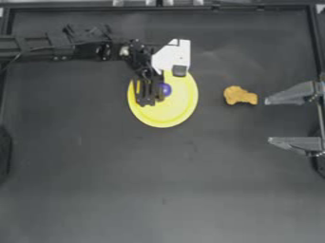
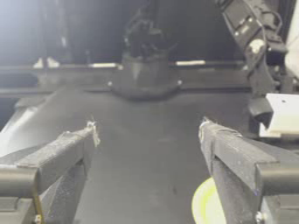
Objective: Put purple eggplant on plate
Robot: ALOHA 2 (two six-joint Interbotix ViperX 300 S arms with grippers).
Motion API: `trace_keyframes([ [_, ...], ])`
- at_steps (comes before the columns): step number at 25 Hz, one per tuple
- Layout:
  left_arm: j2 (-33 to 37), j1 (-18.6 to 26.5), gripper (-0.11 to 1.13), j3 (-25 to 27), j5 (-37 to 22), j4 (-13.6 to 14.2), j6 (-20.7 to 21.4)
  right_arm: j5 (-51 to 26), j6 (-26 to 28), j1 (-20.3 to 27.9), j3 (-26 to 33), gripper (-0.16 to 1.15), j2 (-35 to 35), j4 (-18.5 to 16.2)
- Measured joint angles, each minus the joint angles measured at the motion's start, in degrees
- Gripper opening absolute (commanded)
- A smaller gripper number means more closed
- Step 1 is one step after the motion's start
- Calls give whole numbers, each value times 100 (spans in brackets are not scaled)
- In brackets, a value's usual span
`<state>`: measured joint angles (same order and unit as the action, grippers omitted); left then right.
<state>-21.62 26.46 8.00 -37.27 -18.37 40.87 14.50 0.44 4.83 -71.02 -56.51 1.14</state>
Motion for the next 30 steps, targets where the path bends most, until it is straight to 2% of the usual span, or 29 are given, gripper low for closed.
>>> trace_keyframes([
  [8,-193,-53,81,-18,-123,-9,0,-9,0,0,-9,99,-9,18],
  [16,-193,-53,102,-44,-132,-9,0,-9,0,0,-9,99,-9,18],
  [25,-193,-44,103,-272,-158,-9,9,-9,0,-9,0,99,-9,18],
  [30,158,-18,103,-229,-202,-9,0,-9,0,0,-9,99,-9,44],
])
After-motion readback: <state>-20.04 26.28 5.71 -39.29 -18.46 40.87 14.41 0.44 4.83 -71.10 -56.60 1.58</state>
